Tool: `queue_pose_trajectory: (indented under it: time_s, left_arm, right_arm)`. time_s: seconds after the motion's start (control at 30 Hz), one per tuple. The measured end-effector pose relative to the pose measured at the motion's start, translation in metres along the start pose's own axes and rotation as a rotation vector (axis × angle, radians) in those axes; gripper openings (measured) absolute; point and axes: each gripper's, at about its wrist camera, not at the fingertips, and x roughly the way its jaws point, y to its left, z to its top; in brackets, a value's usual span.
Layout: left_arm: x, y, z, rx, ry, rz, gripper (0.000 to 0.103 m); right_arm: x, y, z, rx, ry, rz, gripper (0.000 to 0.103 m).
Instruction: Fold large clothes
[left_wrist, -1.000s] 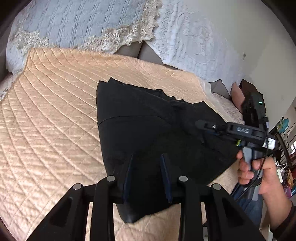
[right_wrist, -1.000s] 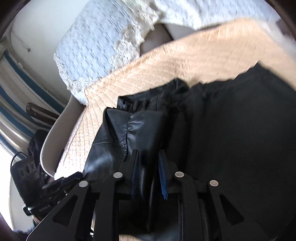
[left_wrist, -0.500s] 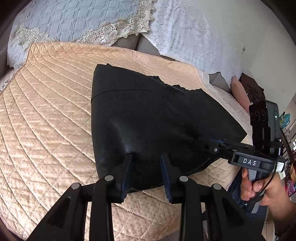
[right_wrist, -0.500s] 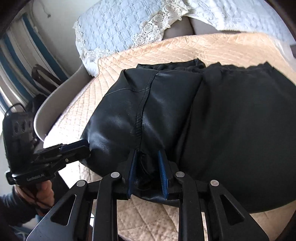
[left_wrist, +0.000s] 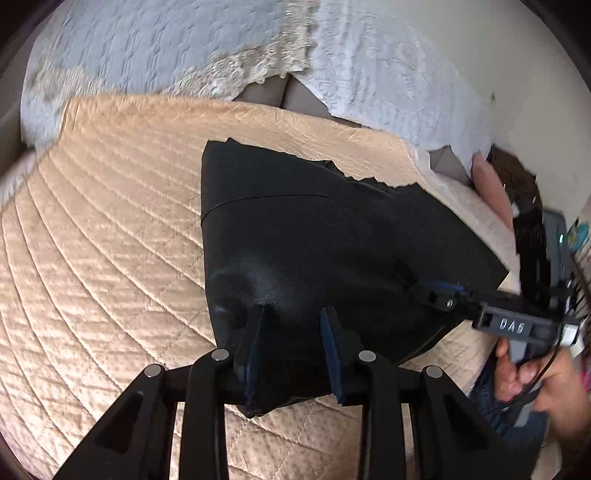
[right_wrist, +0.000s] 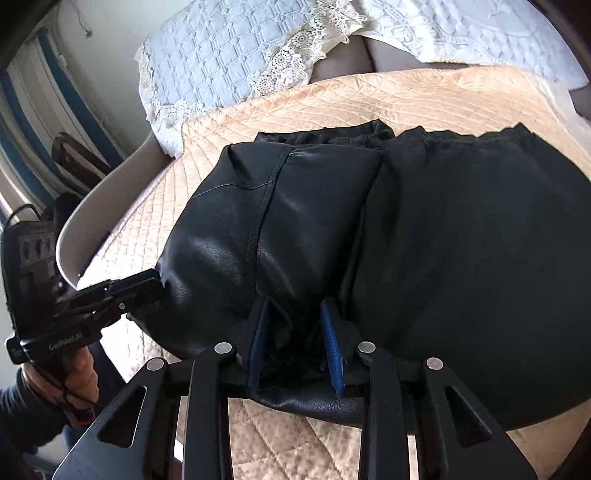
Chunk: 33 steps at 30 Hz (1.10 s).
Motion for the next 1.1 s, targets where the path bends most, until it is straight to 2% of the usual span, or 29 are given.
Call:
queue_pose_trajectory:
  time_s: [0.13,0.33,0.43,0.57,0.7,0.77,0.87,0.93,1.0,1.1]
  left_arm:
    - [0.003,0.004,0.001,-0.021,0.001,-0.013,0.032]
    - [0.000,-0.002,0.004,-0.003,0.001,0.020,0.032]
    - [-0.007,-0.004,0.016,0.003,0.013,-0.019,0.032]
    - [-0.014,-0.010,0.047,0.048,-0.053,-0.026,0.032]
    - [0.014,-0.003,0.083,0.042,-0.070,-0.015,0.033]
    - [0.044,0.005,0.092,0.033,-0.036,0.012,0.033]
    - [0.085,0.026,0.086,-0.026,0.057,0.027,0.033]
    - [0.085,0.032,0.084,-0.053,0.044,0.002,0.033]
    - [0.077,0.029,0.087,-0.046,0.035,0.008,0.033]
    - [0.067,0.025,0.096,-0.032,-0.007,0.017,0.033]
  right_arm:
    - [0.002,0.000,0.000,-0.010,0.001,-0.015,0.029]
    - [-0.004,0.006,0.006,-0.005,0.006,-0.045,0.029]
    - [-0.023,0.012,0.023,-0.019,-0.067,-0.045,0.029]
    - [-0.018,0.015,0.046,-0.022,-0.096,-0.044,0.029]
    - [0.015,0.003,0.066,-0.007,-0.067,-0.071,0.029]
    - [0.041,-0.015,0.071,0.024,-0.022,-0.114,0.029]
    - [0.050,-0.028,0.069,0.046,-0.020,-0.115,0.029]
    - [0.049,-0.026,0.072,0.026,-0.011,-0.129,0.029]
    - [0.042,-0.023,0.077,0.030,-0.007,-0.134,0.029]
    - [0.028,-0.020,0.089,0.044,-0.072,-0.096,0.029]
